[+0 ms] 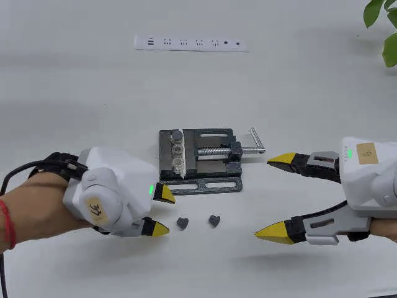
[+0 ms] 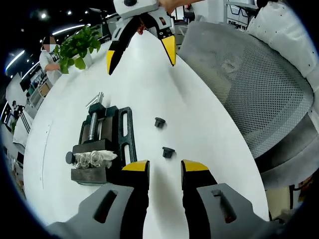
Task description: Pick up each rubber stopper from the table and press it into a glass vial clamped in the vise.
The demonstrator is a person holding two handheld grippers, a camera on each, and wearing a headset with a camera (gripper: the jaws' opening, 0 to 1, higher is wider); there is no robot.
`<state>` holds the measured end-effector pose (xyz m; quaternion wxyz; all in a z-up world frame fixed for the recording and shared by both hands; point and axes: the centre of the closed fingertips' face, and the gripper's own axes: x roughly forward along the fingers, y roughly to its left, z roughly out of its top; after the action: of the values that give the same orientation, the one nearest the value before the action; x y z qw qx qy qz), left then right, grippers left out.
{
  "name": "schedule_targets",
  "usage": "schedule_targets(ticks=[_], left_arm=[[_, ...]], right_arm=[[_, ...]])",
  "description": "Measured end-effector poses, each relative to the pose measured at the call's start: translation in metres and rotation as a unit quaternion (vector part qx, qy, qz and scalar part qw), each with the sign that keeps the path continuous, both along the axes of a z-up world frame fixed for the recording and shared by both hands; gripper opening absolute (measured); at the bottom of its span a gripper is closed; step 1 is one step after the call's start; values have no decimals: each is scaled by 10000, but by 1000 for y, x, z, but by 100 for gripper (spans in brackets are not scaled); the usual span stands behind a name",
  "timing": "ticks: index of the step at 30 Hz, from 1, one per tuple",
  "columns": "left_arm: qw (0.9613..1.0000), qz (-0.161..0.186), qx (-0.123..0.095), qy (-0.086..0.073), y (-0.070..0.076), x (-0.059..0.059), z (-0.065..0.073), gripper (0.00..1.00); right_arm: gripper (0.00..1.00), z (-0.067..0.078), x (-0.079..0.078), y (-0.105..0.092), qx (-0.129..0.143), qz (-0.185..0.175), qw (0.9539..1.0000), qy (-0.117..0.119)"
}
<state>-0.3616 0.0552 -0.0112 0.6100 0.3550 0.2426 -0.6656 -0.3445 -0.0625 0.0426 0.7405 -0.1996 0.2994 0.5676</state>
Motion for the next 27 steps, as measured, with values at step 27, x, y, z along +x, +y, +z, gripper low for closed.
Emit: schedule_targets(ticks=[27], left_arm=[[9985, -515, 128, 92, -16, -4, -17, 6]], right_arm=[[69, 0, 0, -10, -16, -210, 9998, 16]])
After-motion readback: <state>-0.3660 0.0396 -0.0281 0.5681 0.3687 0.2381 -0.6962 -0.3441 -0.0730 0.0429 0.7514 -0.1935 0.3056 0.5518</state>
